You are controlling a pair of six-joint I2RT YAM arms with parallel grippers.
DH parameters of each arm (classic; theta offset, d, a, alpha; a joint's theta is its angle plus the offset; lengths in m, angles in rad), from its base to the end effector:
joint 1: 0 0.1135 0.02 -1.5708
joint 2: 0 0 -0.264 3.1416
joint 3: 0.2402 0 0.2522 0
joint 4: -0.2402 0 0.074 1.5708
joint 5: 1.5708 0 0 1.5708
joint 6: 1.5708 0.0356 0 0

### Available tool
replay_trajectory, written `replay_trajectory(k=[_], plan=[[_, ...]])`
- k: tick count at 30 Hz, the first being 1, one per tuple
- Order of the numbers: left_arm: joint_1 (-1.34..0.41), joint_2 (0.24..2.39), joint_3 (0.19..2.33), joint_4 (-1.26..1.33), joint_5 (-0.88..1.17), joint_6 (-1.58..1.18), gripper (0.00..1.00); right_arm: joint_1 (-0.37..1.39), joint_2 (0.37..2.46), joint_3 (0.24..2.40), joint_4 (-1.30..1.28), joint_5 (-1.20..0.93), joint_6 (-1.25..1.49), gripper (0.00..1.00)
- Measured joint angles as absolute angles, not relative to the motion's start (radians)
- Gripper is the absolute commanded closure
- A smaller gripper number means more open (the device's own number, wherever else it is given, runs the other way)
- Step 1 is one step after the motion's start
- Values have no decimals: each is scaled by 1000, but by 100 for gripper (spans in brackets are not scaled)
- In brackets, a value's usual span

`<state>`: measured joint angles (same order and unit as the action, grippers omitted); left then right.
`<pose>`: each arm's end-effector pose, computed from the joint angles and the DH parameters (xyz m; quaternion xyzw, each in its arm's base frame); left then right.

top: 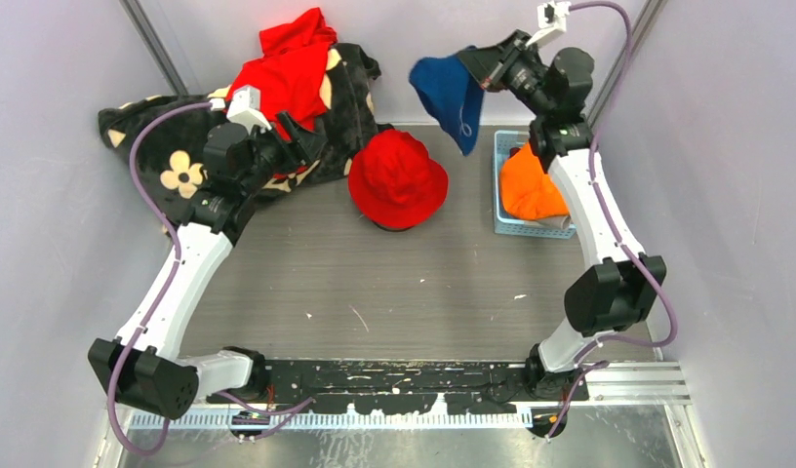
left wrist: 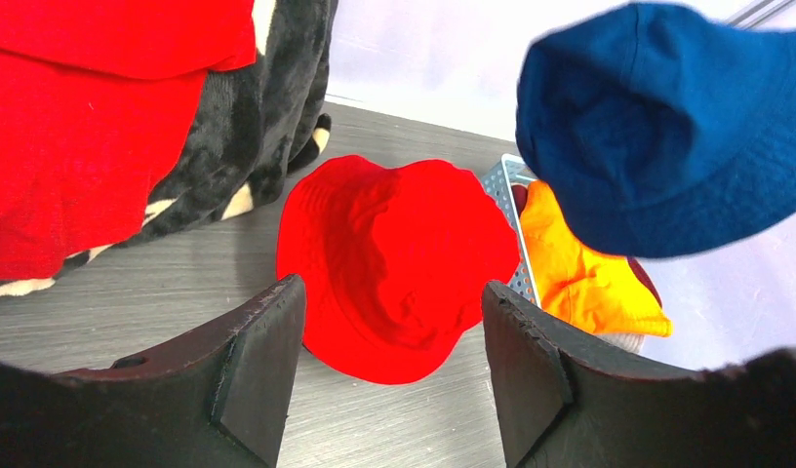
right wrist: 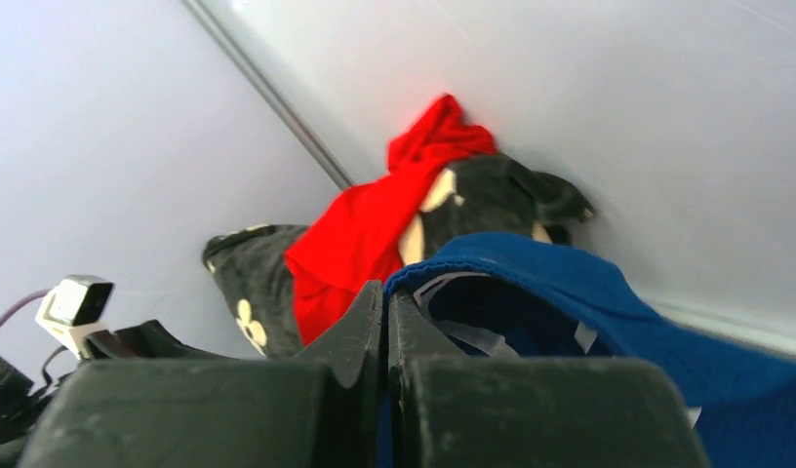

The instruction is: Stack the hats

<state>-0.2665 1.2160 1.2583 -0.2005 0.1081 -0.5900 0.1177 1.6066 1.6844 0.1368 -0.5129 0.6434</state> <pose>0.2677 -0.0771 0.4141 -0.0877 0.7554 -0.3065 0.5725 0.3670 0.0610 0.4786 -0.0331 0.6373 0.4275 0.6403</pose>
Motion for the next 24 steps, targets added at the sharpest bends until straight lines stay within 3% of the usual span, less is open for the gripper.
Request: replay_trajectory(k=[15,24], plan=[[-266,1181,1242,-215,104,-590,32,256,2012,2141,600,-594,910,99],[-266,1135,1228,-231,70,-581,30,330,2165,2177,790,-646,1075,99]])
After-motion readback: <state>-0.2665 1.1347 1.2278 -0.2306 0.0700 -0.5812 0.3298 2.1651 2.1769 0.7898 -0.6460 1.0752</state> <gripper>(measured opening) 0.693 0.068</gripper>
